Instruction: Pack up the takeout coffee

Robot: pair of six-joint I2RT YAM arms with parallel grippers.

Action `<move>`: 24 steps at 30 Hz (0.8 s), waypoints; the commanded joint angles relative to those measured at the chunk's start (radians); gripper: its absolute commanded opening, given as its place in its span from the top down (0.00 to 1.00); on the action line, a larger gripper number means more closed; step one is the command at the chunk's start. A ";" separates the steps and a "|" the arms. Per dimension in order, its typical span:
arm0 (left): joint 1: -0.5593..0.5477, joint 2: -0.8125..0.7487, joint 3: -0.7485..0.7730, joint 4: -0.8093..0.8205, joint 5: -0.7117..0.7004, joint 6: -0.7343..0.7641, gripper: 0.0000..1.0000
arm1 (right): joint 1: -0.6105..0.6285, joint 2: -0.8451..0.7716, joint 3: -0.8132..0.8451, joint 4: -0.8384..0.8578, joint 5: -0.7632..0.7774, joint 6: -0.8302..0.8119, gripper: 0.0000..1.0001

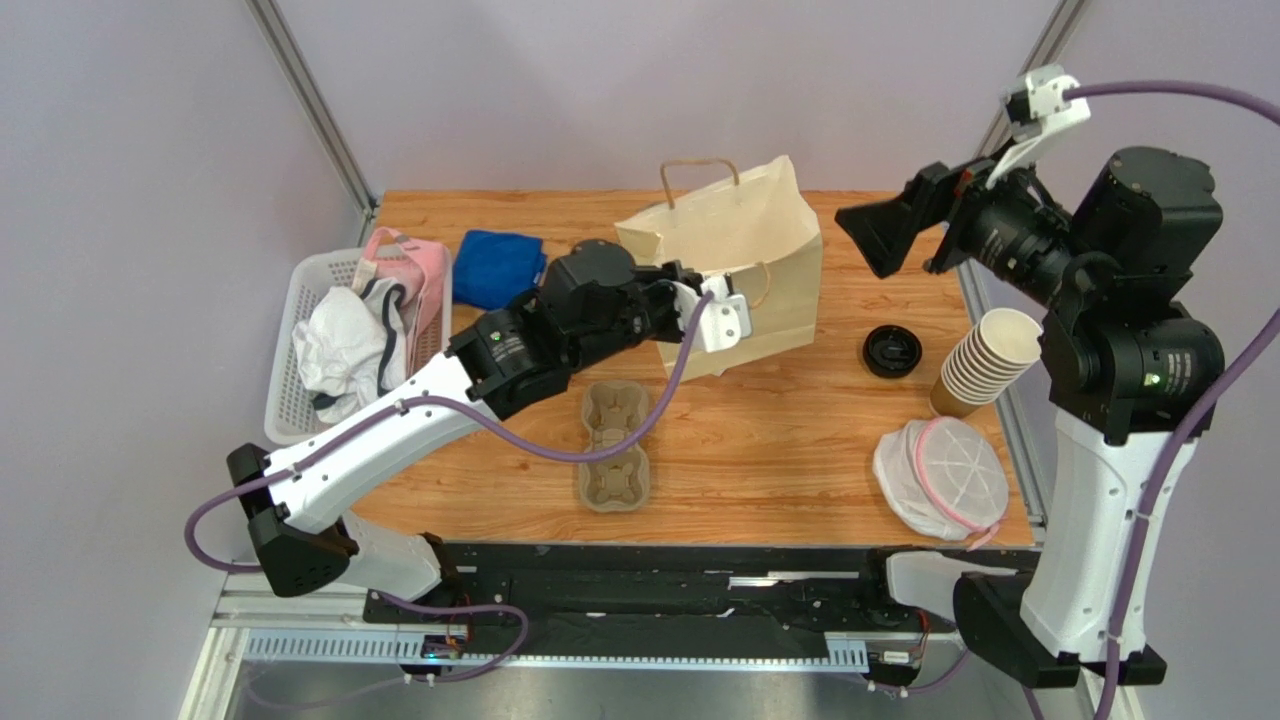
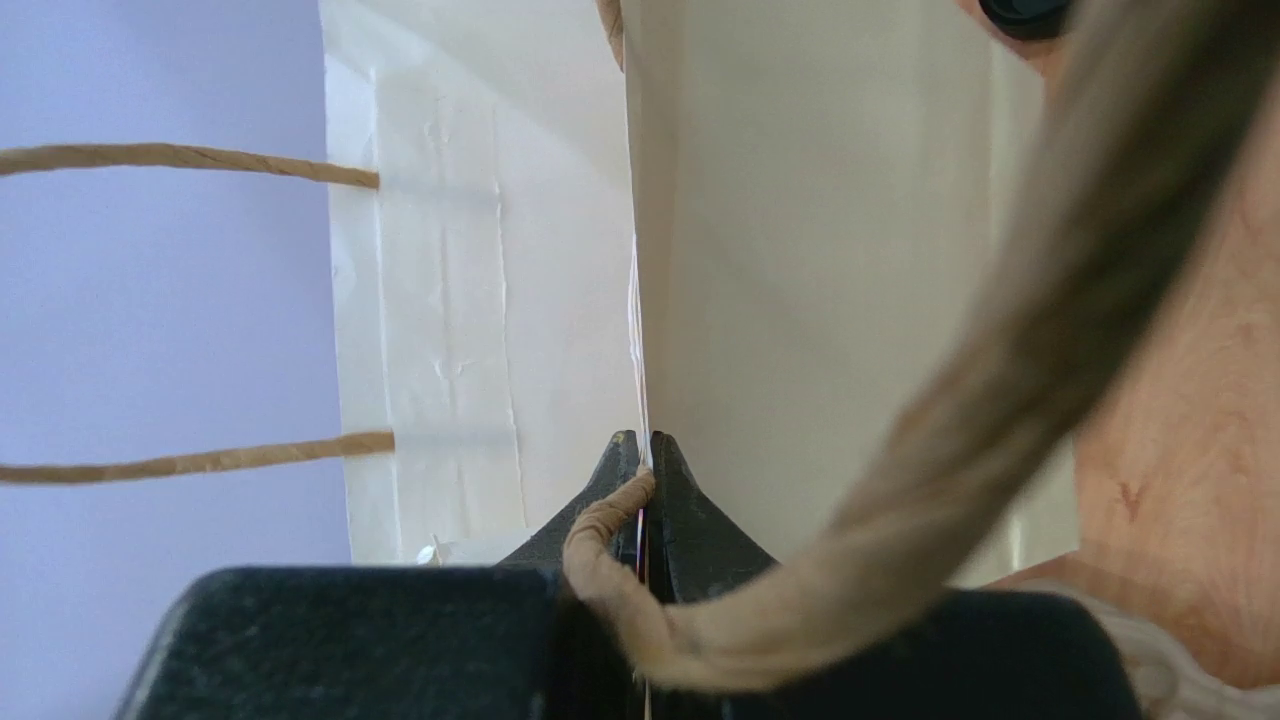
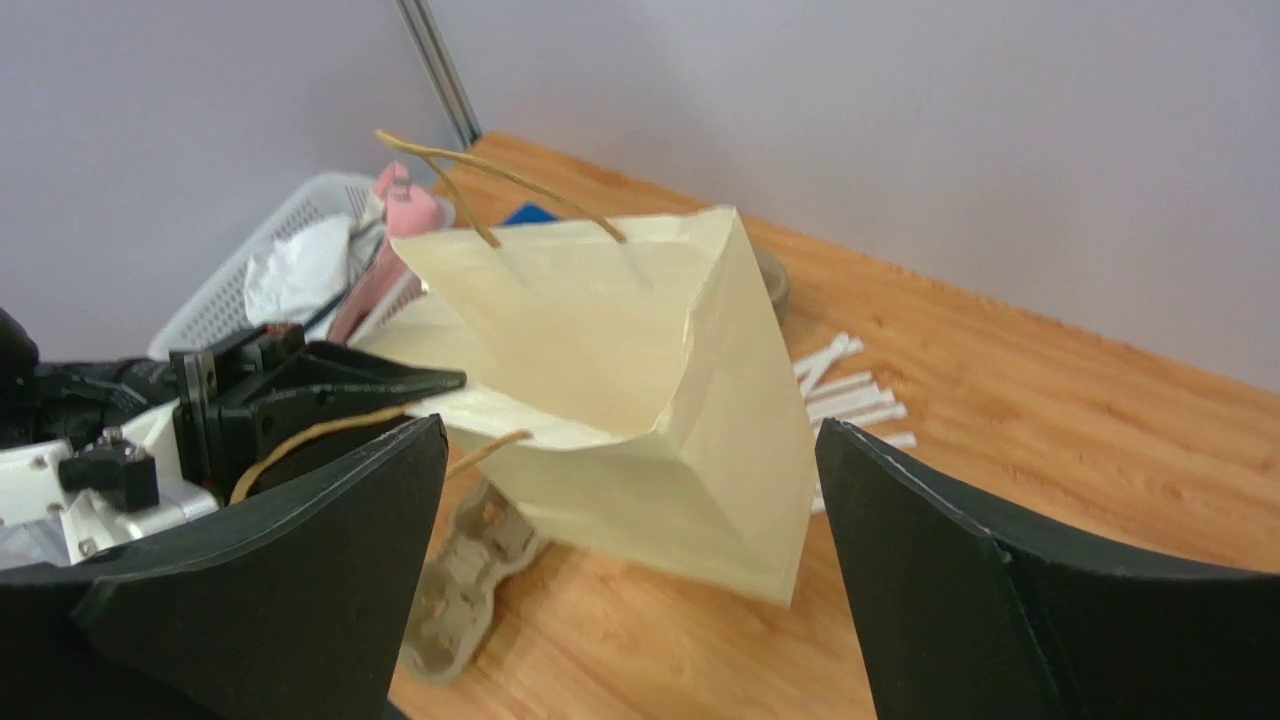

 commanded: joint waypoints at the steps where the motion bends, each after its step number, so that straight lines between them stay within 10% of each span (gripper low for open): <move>1: -0.068 0.035 0.068 -0.047 -0.267 -0.128 1.00 | 0.001 -0.075 -0.090 -0.204 0.029 -0.130 0.00; 24: -0.193 0.157 0.094 0.025 -0.402 -0.217 1.00 | 0.030 0.117 -0.078 -0.115 0.084 -0.113 0.21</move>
